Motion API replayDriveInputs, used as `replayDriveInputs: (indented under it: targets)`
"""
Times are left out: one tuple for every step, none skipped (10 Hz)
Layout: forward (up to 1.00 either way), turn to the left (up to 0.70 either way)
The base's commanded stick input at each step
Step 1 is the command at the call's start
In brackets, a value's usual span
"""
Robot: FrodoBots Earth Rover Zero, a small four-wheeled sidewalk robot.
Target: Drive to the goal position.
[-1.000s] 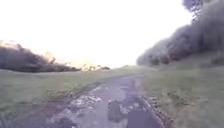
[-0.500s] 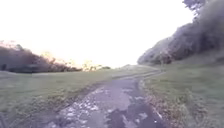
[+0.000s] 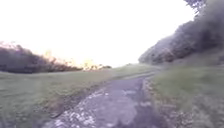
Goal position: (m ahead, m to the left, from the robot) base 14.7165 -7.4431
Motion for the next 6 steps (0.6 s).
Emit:
replayDriveInputs:
  targets:
    - [0.7,0.0]
    - [0.7,0.0]
    - [0.7,0.0]
    - [0.7,0.0]
    - [0.7,0.0]
    - [0.7,0.0]
